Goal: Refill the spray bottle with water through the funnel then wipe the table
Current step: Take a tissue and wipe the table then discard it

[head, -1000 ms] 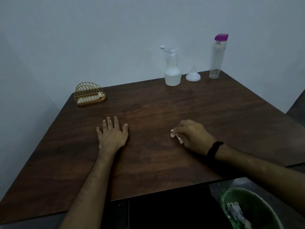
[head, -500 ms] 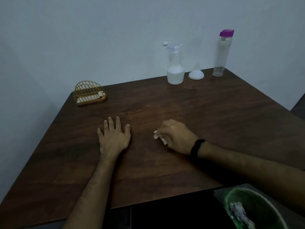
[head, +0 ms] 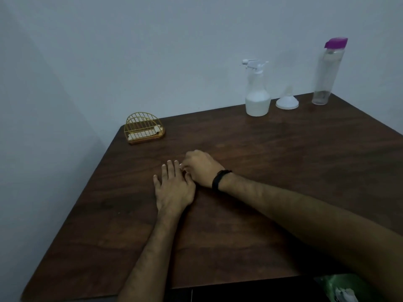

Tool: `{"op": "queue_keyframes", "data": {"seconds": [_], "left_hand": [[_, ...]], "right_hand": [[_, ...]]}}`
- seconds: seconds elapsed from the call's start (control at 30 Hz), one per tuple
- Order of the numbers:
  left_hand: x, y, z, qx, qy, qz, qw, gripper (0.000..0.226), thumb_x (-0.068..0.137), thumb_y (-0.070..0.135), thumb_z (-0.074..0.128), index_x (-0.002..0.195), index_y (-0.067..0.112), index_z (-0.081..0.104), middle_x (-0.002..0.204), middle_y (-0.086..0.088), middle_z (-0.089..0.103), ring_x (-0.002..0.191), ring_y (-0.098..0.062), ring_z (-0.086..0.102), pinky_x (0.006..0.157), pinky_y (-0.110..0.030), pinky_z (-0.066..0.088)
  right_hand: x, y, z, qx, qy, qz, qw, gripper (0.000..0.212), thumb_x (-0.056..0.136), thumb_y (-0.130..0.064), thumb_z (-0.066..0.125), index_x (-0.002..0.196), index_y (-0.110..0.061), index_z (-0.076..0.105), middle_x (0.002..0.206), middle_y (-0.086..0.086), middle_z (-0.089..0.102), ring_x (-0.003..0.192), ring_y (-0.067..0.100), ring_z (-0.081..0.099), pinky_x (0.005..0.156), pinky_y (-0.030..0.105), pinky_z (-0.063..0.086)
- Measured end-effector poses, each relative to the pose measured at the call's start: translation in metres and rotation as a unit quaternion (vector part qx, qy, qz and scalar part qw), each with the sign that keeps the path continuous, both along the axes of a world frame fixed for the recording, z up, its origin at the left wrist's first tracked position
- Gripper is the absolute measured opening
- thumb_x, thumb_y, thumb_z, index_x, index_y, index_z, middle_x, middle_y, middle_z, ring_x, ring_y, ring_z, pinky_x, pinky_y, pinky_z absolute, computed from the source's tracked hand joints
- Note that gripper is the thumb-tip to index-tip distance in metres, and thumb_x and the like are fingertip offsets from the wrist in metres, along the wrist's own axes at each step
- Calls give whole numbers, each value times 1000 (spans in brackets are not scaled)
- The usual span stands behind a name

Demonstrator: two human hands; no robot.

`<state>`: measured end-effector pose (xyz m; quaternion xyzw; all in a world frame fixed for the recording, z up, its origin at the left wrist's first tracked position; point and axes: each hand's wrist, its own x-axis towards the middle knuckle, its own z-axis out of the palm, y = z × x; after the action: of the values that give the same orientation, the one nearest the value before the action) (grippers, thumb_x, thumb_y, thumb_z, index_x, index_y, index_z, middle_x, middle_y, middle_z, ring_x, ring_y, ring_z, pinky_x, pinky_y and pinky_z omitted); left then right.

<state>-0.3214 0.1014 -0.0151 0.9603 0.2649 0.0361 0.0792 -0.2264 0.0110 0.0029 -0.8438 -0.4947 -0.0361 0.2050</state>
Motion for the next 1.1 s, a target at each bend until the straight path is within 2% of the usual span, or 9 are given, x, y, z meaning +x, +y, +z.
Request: {"op": "queue_keyframes", "data": {"seconds": [0.07,0.17,0.3,0.37,0.57,0.63,0.8,0.97,1.1], "left_hand": [[-1,1,1,-4,-7,3,1000,65,104,42,19,161,12,9,169,-6,5,156,-22,2,125,-52,4],[-1,0,2,-10,-6,6,1000,65,105,41,19,160,10,9,169,-6,5,156,-21,1,125,-51,3],[1,-3,1,-13,-10,11,1000,65,104,42,18,160,10,8,169,-7,4,156,-22,0,125,-51,2],[4,-2,0,-14,-9,14,1000,65,104,41,18,160,10,7,169,-7,4,156,-22,0,125,-52,2],[1,1,0,-11,-16,3,1000,63,105,40,20,160,11,10,169,-7,6,156,-21,1,124,-51,4],[0,2,1,-11,-18,1,1000,63,105,39,21,160,11,11,169,-6,7,156,-21,2,125,-50,5],[-1,0,2,-22,-4,8,1000,64,104,43,18,161,13,9,169,-7,4,156,-22,0,125,-50,2],[10,-1,10,-24,46,-11,999,63,104,48,16,161,22,6,169,-9,-2,155,-27,-4,123,-53,-2],[8,-9,18,-24,73,-40,996,62,105,49,15,161,24,3,169,-7,-5,155,-28,-7,123,-55,-4]], "right_hand": [[13,8,3,-3,-10,12,1000,21,94,-14,61,109,-19,75,112,4,64,106,22,58,89,34,49],[70,-3,20,-20,17,-96,995,21,95,-17,62,112,-16,74,117,6,65,109,24,60,94,36,50],[110,-21,18,-22,20,-181,983,21,94,-13,63,112,-13,74,115,8,67,104,26,63,87,34,51],[94,-12,15,-11,21,-160,987,20,95,-16,63,113,-15,73,116,6,64,106,24,61,88,31,49],[19,11,3,-5,-17,28,999,23,98,-18,58,115,-19,73,116,4,63,109,19,56,92,33,47],[31,-4,8,-20,-20,14,1000,22,96,-18,60,115,-20,73,116,3,63,110,19,56,93,33,47],[76,-60,8,20,9,-169,985,20,95,-17,63,112,-18,74,114,3,64,107,22,60,91,32,48],[4,-73,4,19,25,-66,997,20,95,-17,63,109,-21,77,113,2,66,107,19,59,94,34,49],[-6,-106,7,14,21,-48,999,21,95,-17,62,110,-20,77,113,2,67,107,19,60,93,31,48]]}}
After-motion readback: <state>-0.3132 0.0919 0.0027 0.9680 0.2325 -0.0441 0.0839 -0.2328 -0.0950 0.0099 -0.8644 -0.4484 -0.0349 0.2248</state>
